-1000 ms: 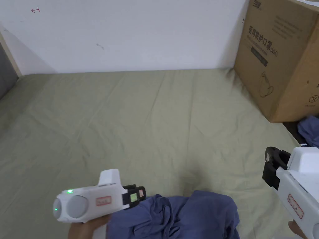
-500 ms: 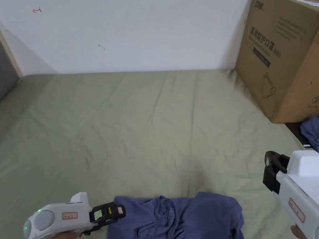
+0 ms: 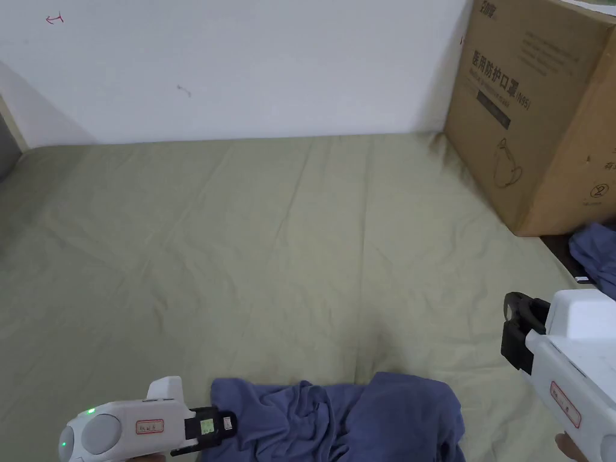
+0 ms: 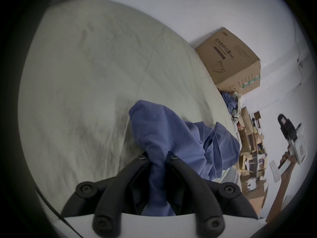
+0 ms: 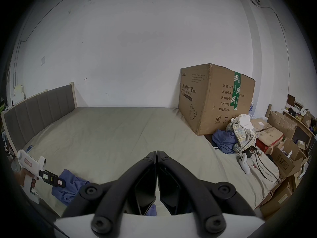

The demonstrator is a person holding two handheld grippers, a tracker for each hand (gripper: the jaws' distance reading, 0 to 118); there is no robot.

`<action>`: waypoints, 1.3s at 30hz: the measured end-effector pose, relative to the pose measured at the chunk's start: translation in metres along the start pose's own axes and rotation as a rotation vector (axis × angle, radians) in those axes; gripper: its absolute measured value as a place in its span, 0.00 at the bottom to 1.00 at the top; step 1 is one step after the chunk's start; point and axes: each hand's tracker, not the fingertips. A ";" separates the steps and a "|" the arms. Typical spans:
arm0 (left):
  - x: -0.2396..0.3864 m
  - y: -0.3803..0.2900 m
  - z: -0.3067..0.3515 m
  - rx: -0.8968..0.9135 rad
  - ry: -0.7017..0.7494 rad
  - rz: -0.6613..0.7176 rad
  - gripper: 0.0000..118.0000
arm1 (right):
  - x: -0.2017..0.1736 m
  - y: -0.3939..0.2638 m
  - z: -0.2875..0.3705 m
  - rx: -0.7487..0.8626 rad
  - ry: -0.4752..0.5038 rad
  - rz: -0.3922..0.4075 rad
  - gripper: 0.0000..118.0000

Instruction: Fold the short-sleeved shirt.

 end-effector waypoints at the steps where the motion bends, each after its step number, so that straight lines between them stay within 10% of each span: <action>1: 0.003 0.001 0.006 -0.003 0.011 -0.006 0.10 | -0.002 0.003 0.001 0.007 0.064 -0.078 0.00; 19: 0.023 0.029 0.149 0.059 0.212 -0.007 0.10 | -0.015 0.007 0.005 0.047 0.105 -0.051 0.00; 39: 0.203 0.005 -0.090 -0.299 0.283 -0.458 0.10 | 0.029 -0.006 0.031 0.050 -0.001 -0.059 0.00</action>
